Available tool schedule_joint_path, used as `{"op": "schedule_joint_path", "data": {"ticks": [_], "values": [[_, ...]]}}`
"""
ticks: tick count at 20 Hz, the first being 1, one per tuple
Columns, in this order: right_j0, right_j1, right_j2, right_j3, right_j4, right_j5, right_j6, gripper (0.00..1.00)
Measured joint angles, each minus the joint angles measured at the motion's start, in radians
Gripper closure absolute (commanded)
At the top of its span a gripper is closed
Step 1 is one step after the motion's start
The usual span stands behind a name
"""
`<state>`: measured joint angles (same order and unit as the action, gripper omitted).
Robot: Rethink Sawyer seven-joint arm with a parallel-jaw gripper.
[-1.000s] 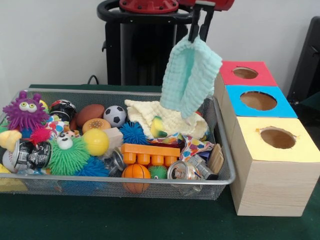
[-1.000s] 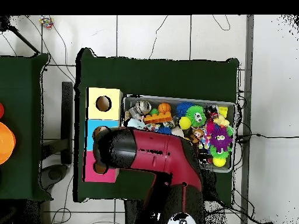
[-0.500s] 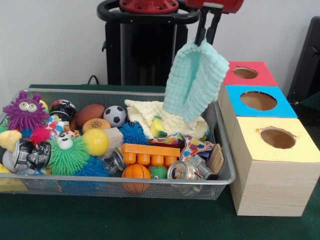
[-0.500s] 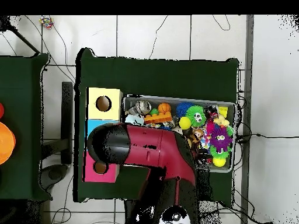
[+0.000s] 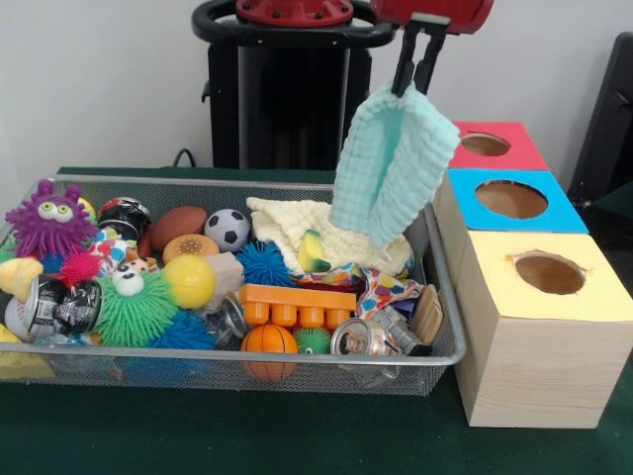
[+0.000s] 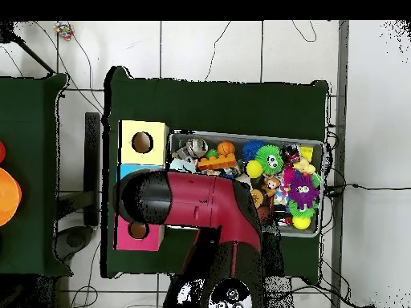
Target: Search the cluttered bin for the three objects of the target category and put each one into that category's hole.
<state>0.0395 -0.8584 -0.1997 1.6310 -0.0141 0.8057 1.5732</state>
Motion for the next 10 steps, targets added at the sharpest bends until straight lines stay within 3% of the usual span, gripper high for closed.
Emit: {"op": "schedule_joint_path", "data": {"ticks": [10], "values": [[0.025, 0.007, -0.021, -0.001, -0.001, 0.000, 0.000, 1.00]]}}
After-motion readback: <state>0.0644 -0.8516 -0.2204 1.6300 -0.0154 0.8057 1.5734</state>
